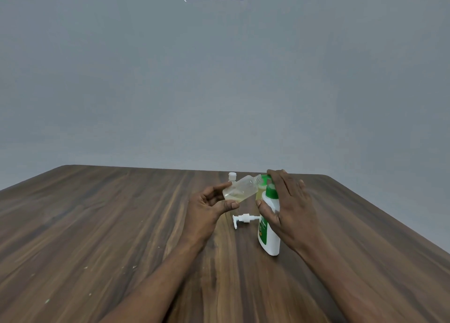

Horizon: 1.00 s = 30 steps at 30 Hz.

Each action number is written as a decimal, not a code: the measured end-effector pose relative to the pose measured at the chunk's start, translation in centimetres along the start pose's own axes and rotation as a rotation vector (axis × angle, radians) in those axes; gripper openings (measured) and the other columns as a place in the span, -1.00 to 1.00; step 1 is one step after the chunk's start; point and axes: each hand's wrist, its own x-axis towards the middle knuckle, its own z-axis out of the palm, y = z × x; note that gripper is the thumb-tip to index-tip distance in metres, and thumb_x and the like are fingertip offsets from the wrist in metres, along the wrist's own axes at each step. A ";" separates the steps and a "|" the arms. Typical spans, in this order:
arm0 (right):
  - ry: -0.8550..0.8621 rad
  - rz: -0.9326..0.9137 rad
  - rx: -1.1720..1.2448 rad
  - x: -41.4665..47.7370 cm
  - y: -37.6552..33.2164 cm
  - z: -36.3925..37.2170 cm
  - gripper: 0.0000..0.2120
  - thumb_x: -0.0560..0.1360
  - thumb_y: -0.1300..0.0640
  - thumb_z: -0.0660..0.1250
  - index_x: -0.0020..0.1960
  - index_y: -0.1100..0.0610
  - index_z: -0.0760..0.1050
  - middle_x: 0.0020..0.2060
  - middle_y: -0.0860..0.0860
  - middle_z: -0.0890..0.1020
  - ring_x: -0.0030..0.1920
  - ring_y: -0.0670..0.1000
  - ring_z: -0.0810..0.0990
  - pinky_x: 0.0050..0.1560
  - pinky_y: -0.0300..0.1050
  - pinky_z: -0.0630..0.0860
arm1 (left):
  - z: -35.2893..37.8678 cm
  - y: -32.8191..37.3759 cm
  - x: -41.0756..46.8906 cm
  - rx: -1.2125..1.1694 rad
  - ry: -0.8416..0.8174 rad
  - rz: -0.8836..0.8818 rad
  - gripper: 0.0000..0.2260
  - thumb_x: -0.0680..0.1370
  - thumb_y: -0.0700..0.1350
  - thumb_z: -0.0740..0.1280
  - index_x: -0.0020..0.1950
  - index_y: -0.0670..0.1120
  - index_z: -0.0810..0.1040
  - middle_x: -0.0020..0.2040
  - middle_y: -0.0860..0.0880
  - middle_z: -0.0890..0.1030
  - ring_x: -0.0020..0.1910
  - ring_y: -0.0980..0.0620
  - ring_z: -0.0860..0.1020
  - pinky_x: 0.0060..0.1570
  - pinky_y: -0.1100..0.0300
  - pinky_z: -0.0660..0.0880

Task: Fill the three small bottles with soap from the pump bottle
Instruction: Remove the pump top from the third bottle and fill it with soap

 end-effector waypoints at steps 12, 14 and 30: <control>0.000 -0.013 -0.038 0.0 0.2 0.2 -0.38 0.50 -0.22 0.17 0.43 0.10 0.38 0.34 -0.03 0.49 0.41 0.04 0.41 0.42 0.25 0.30 | 0.2 0.0 -0.1 0.005 0.001 -0.005 -0.58 0.36 -0.42 0.53 0.19 -0.17 0.65 0.05 -0.06 0.74 0.06 0.01 0.70 -0.04 0.26 0.62; 0.006 -0.018 -0.024 0.1 0.0 0.0 -0.38 0.47 -0.20 0.20 0.44 0.09 0.37 0.33 -0.07 0.47 0.41 0.01 0.40 0.42 0.24 0.30 | 0.3 0.0 -0.1 -0.009 0.000 -0.005 -0.58 0.36 -0.43 0.52 0.19 -0.18 0.65 0.06 -0.08 0.74 0.06 0.00 0.70 -0.04 0.27 0.62; 0.006 -0.025 -0.032 0.3 -0.1 -0.2 -0.40 0.49 -0.20 0.19 0.42 0.11 0.39 0.32 -0.04 0.49 0.40 0.05 0.43 0.39 0.25 0.32 | 0.3 0.0 0.1 -0.020 -0.005 -0.013 -0.58 0.37 -0.40 0.53 0.21 -0.19 0.63 0.06 -0.08 0.74 0.08 0.00 0.70 0.01 0.21 0.63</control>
